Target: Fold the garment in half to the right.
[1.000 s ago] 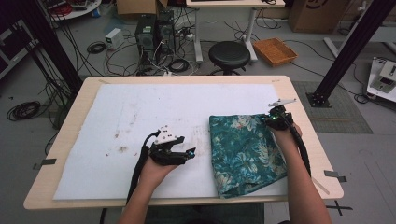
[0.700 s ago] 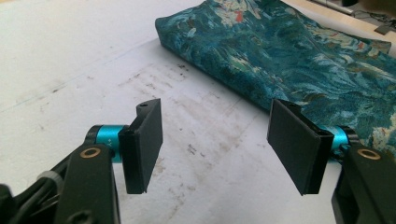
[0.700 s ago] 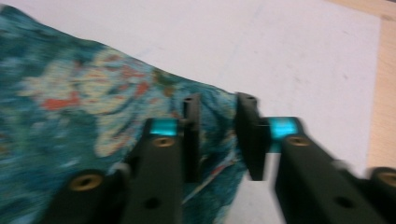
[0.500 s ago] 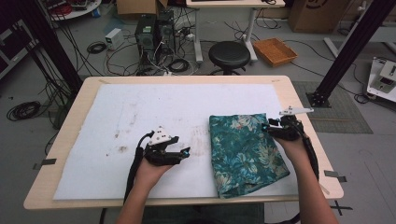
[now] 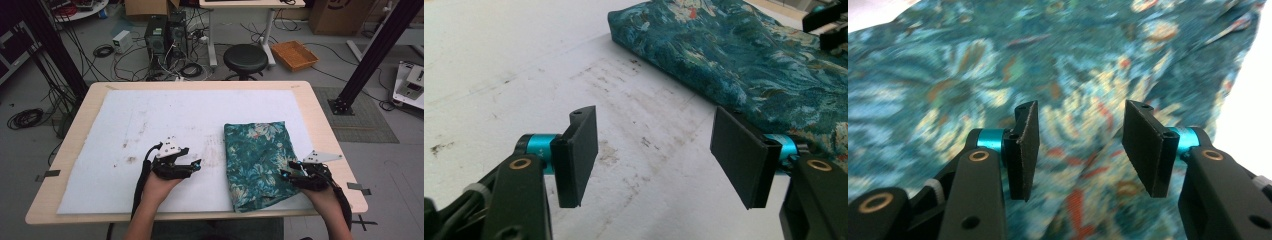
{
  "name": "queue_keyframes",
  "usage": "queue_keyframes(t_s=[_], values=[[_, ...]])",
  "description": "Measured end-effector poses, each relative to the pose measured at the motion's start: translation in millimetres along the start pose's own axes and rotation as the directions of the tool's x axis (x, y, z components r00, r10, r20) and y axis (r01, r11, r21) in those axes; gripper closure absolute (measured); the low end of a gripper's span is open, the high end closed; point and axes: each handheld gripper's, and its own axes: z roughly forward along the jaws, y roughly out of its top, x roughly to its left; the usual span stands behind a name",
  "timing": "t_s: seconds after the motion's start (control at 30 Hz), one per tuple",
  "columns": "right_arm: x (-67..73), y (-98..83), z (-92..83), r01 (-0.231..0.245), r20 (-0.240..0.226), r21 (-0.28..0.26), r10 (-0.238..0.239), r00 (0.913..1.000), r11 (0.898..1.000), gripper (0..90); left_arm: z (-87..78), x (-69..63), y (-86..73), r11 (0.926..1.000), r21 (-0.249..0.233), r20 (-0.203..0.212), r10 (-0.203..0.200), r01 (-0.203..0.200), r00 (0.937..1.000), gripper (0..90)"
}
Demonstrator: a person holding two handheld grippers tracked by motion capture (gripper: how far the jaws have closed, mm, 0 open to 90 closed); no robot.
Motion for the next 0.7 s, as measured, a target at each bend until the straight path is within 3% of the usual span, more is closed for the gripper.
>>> queue_keyframes(t_s=[0.23,0.33,0.4,0.47,0.57,0.7], values=[[2.8,-14.8,2.4,-0.055,-0.035,-0.008,0.055,0.9979,0.998,50.0,-3.0,5.1,-6.2,1.0000,0.005,-0.038,0.006,-0.006,0.9993,34.8],[7.4,-19.7,3.3,-0.043,-0.034,0.000,0.043,0.9985,0.999,60.3,-4.6,8.3,-10.9,1.0000,-0.002,-0.049,-0.007,0.007,0.9988,34.7],[10.6,-21.4,1.9,-0.027,-0.049,-0.001,0.027,0.9984,1.000,75.8,-5.1,9.7,-13.0,0.9999,-0.004,-0.052,-0.016,0.016,0.9985,34.6],[15.4,-22.2,1.2,0.005,-0.041,-0.008,-0.006,0.9991,1.000,84.9,-6.2,9.5,-12.9,1.0000,-0.001,-0.045,-0.006,0.006,0.9990,34.6],[16.1,-20.5,-5.2,0.016,-0.025,-0.026,-0.016,0.9996,1.000,89.0,-9.7,9.2,-12.7,0.9999,-0.012,-0.042,-0.009,0.009,0.9991,34.6],[8.6,-14.5,-22.2,-0.009,-0.019,-0.069,0.008,0.9998,0.998,88.9,-13.0,10.6,-12.4,0.9998,-0.019,-0.042,-0.008,0.007,0.9991,34.6]])
